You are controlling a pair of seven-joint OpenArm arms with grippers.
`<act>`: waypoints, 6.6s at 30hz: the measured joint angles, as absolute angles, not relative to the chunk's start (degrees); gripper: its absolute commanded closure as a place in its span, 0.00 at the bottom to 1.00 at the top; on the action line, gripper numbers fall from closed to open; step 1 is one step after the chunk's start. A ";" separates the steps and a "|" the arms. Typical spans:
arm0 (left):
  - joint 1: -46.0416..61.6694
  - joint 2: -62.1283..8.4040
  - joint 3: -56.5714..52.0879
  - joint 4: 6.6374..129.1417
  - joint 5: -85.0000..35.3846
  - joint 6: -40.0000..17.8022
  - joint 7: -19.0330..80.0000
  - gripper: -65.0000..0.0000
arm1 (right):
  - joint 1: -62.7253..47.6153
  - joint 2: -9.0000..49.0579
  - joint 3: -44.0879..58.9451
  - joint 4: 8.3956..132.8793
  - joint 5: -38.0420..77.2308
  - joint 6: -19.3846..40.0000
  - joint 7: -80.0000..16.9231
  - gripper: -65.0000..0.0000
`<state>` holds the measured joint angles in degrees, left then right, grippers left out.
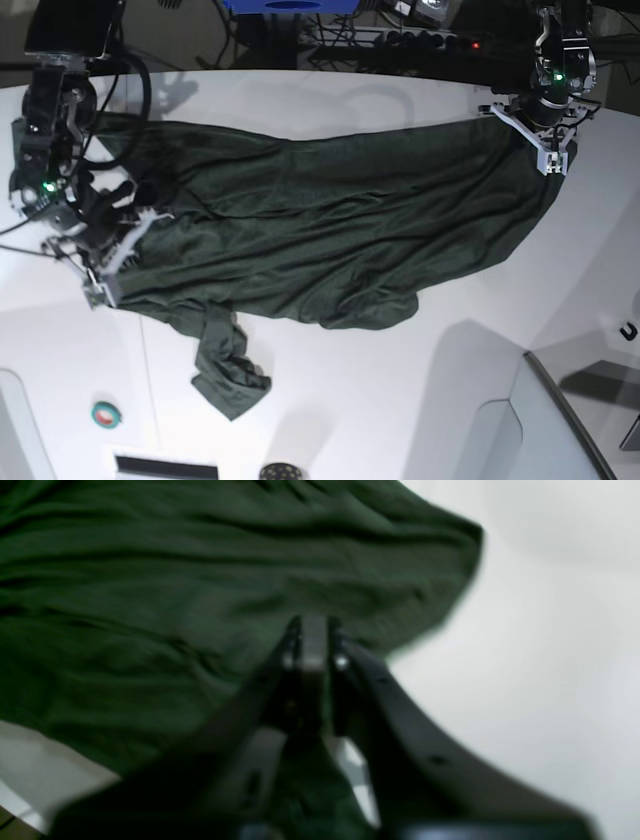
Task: Layout the t-shirt on the table in an organized manner, then fold the t-shirt properly
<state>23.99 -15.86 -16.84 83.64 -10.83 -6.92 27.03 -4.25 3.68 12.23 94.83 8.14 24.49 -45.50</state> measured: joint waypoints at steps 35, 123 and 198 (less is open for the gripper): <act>25.61 -16.21 -16.82 83.29 -10.94 -6.90 26.41 1.00 | 11.25 8.01 18.37 70.52 7.70 24.03 -40.47 0.99; 26.83 -14.33 -24.08 84.99 -10.96 -6.92 26.39 1.00 | -3.33 0.73 17.91 76.97 3.68 24.49 -32.21 0.99; 31.44 -16.03 -42.13 82.87 -31.40 -21.93 26.65 0.48 | -4.78 12.14 19.51 58.33 39.03 37.39 -32.38 0.47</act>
